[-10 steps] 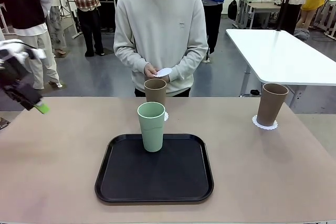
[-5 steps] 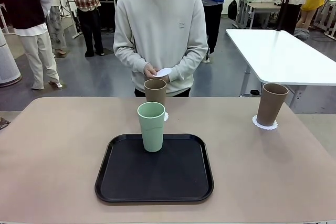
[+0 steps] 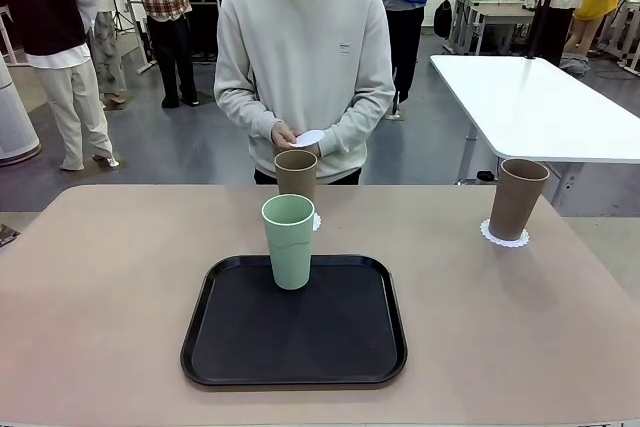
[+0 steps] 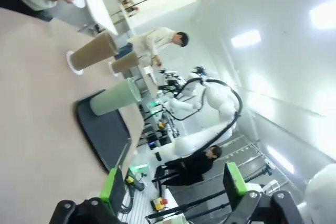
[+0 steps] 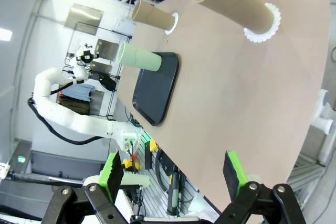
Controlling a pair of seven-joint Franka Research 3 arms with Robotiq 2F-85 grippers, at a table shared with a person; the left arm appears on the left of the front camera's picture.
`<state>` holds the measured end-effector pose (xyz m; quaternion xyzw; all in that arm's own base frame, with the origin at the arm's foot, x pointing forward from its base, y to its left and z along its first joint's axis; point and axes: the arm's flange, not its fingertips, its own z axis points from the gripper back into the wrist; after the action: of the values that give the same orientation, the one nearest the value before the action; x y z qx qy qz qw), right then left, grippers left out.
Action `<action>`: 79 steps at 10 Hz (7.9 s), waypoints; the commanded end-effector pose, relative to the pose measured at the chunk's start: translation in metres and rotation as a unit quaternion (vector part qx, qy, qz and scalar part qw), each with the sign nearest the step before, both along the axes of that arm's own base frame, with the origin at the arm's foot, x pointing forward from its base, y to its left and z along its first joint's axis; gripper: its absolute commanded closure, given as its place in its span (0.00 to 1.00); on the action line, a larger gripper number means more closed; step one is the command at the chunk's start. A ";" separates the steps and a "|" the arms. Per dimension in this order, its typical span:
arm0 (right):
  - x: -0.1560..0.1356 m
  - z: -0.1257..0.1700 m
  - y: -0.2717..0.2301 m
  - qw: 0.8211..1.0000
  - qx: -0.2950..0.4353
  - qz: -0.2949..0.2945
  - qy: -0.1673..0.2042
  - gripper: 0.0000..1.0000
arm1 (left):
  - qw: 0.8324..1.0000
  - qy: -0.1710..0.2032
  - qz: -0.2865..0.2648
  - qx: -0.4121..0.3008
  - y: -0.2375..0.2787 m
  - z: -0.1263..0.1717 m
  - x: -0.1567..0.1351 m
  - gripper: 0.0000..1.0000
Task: Place coasters on the table and set cups on them.
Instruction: Take one Reusable plastic cup from the Flat Tray and place it on a coaster set by the human.
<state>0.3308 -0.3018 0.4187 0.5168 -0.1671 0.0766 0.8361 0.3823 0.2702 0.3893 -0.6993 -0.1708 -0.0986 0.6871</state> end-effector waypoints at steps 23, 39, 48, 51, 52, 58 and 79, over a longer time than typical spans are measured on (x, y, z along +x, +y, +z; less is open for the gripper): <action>0.000 0.000 0.001 1.000 0.000 -0.001 -0.001 0.00 | 0.988 0.037 -0.020 0.152 0.019 0.039 -0.019 0.00; 0.000 0.000 0.001 1.000 0.000 -0.001 -0.001 0.00 | 0.988 0.037 -0.020 0.152 0.019 0.039 -0.019 0.00; 0.000 0.000 0.001 1.000 0.000 -0.001 -0.001 0.00 | 0.834 -0.306 0.040 0.458 -0.185 0.153 -0.008 0.00; 0.000 0.000 0.001 1.000 0.000 -0.001 -0.001 0.00 | 0.734 -0.441 -0.050 0.514 -0.289 0.148 -0.036 0.00; 0.000 0.000 0.001 1.000 0.000 -0.001 -0.001 0.00 | 0.701 -0.468 -0.077 0.532 -0.317 0.138 -0.044 0.00; 0.000 0.000 0.001 1.000 0.000 -0.001 -0.001 0.00 | 0.689 -0.399 -0.178 0.578 -0.393 0.093 -0.031 0.00; 0.000 0.000 0.001 1.000 0.000 -0.001 -0.001 0.00 | 0.772 -0.558 -0.179 0.247 -0.415 -0.039 0.040 0.00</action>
<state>0.3312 -0.3016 0.4188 0.5167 -0.1669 0.0770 0.8362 0.4296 -0.1353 0.3536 -0.3673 -0.3393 -0.6324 0.5917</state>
